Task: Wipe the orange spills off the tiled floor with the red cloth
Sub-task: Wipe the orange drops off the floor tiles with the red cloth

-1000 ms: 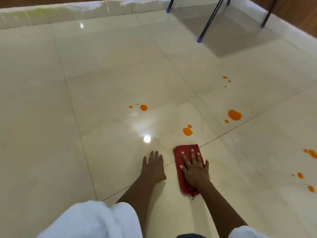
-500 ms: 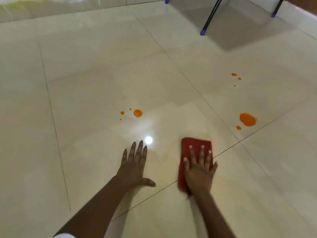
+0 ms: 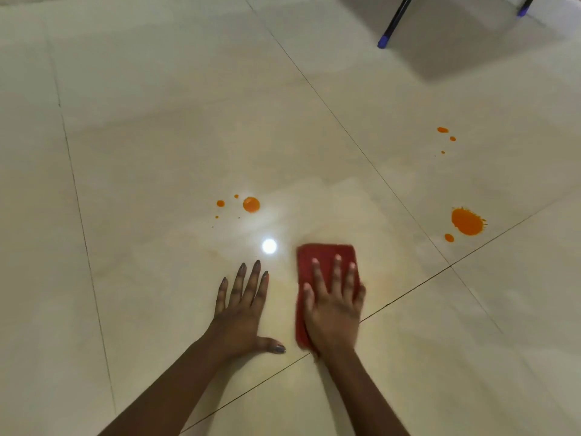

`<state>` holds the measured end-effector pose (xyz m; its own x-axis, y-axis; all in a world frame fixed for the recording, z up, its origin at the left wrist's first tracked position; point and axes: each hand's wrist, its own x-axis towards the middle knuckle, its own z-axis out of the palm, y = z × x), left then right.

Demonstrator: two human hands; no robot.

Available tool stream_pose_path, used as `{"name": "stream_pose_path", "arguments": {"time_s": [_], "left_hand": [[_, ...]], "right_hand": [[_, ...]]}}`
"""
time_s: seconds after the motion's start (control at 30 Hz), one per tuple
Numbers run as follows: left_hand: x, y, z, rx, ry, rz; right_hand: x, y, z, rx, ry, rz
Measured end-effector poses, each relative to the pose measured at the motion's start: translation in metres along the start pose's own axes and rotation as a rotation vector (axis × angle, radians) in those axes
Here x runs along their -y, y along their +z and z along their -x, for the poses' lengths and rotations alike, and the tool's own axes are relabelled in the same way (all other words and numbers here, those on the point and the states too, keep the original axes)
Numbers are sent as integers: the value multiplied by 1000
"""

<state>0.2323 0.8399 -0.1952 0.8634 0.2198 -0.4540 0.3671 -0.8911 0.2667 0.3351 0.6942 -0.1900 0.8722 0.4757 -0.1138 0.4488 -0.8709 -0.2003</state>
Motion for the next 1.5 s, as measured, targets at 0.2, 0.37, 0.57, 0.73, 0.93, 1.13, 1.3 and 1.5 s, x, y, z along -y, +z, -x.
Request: {"name": "stream_pose_path", "arguments": {"time_s": [0.2,0.37,0.57,0.73,0.93,1.13,1.3,1.5], "left_hand": [[1,-3,3,-5,8,16],[3,-7,9,-30,11,11],[59,-31,16,-80,-217,26],[73,-33,8,21,-284,86],[77,-30,10,-21,-288,103],[74,-24,6,-63,-307,124],[71,-27,8,-99,-295,172],[73,-24,11,-108,-293,168]], "right_hand": [[-58,-21,-67,10,283,15],[13,7,17,4,52,-16],[16,-8,-84,72,13,55],[53,12,-4,-27,-19,-34],[117,4,-127,85,-293,46],[100,16,-59,-36,-144,-4],[178,16,-135,133,-489,39],[105,12,-116,10,-55,26]]}}
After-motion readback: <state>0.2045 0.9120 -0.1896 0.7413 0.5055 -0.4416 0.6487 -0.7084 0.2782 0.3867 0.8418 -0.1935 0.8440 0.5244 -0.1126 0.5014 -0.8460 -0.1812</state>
